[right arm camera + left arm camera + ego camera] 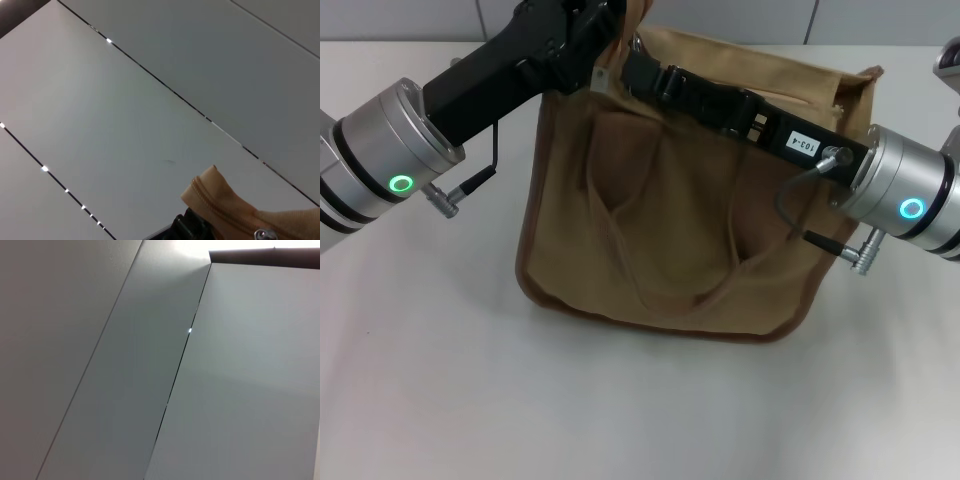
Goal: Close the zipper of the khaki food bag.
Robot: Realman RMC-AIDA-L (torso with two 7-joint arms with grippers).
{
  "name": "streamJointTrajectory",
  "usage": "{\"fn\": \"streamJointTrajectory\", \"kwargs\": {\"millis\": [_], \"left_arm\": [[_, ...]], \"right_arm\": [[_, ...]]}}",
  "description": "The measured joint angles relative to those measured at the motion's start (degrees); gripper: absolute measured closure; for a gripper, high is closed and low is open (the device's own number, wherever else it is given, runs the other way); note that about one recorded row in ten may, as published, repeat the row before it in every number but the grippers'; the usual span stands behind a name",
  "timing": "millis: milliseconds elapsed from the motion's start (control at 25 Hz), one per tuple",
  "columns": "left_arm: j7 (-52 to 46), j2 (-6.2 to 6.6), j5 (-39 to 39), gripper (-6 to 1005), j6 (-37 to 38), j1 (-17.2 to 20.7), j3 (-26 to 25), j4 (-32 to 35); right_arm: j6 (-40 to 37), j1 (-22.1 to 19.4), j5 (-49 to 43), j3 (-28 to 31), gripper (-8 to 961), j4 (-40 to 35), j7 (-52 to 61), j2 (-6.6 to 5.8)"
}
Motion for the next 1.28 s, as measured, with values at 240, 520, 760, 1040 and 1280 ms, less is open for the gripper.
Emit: {"fn": "streamJointTrajectory", "kwargs": {"millis": [240, 520, 760, 1040, 1280], "left_arm": [[0.2, 0.0, -0.1, 960, -0.1, 0.0, -0.1, 0.0], [0.4, 0.0, -0.2, 959, -0.1, 0.0, -0.2, 0.1], [0.4, 0.0, -0.2, 958, -0.1, -0.1, -0.2, 0.1], [0.4, 0.01, -0.2, 957, -0.1, -0.1, -0.2, 0.1], [0.4, 0.01, -0.2, 956, -0.1, -0.2, -0.2, 0.1]], "right_arm": [[0.6, 0.2, 0.0, 0.0, 223, -0.1, -0.2, 0.0], [2.3, 0.6, 0.0, -0.3, 383, -0.3, -0.7, -0.06], [2.4, 1.2, 0.0, -0.1, 698, -0.4, -1.4, -0.09], [2.4, 2.6, -0.4, -0.7, 853, -0.4, -1.3, -0.1], [3.2, 2.8, -0.2, -0.6, 932, -0.3, -1.3, -0.09]]}}
